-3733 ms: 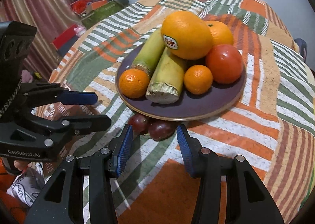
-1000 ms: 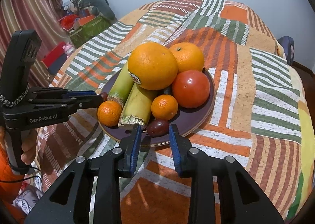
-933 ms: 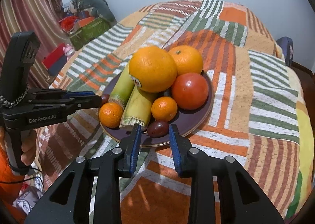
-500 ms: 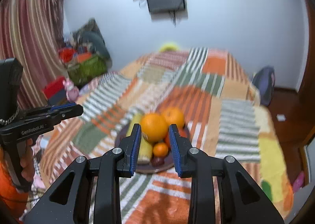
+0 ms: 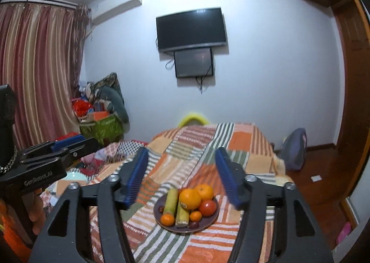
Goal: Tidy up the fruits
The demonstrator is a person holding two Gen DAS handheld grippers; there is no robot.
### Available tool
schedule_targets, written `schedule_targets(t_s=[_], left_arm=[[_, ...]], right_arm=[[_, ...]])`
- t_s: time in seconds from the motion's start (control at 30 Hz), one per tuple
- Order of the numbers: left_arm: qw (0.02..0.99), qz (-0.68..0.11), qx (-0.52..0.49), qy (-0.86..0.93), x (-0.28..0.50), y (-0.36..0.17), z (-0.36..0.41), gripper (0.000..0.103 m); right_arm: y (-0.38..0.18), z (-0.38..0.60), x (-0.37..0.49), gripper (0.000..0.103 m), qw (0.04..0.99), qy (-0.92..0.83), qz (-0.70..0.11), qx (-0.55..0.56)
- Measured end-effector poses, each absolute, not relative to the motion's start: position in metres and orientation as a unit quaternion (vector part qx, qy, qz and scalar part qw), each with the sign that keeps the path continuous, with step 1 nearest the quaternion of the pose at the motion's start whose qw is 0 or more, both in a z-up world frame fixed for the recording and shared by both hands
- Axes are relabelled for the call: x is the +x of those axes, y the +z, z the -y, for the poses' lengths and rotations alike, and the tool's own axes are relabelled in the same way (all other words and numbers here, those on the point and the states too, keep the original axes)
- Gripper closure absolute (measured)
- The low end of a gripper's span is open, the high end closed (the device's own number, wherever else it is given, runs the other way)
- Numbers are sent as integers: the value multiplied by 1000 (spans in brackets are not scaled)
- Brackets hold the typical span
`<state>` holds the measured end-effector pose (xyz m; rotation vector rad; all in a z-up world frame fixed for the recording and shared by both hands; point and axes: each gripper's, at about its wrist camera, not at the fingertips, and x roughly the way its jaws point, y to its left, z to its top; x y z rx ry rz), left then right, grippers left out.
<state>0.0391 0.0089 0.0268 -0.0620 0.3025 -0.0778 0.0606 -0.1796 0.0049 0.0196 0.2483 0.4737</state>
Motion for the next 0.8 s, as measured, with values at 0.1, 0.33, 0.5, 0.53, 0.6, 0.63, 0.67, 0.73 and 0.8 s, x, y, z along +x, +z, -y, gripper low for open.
schedule_targets(t_s=[0.1,0.33,0.5,0.53,0.6,0.63,0.67,0.73,0.8], left_arm=[[990,-135,-28,-37,27,33,-7,40],[992,-117,-21,-33,11,39,-5,21],[993,-110,-19,-29,4,41,-1,9],[994,-109,-17,-26,4,39,-1,7],[994,-107,-14,-22,3,39,0,5],[994,-107,-14,-23,3,39,1,5],[994,-107,-13,-23,2,39,1,4],[994,-106,-14,-23,2,39,1,2],[994,-105,-13,-22,2,39,2,1]], right_arm=[[6,180,57,27,968,226,-109,11],[8,179,49,9,974,210,-89,9],[8,179,41,0,977,198,-76,7],[8,177,42,0,978,196,-76,3],[7,177,40,0,978,196,-75,2],[7,178,38,0,978,196,-75,2],[7,177,39,0,978,196,-75,2],[7,178,38,0,978,195,-75,2],[8,177,37,0,978,196,-74,2]])
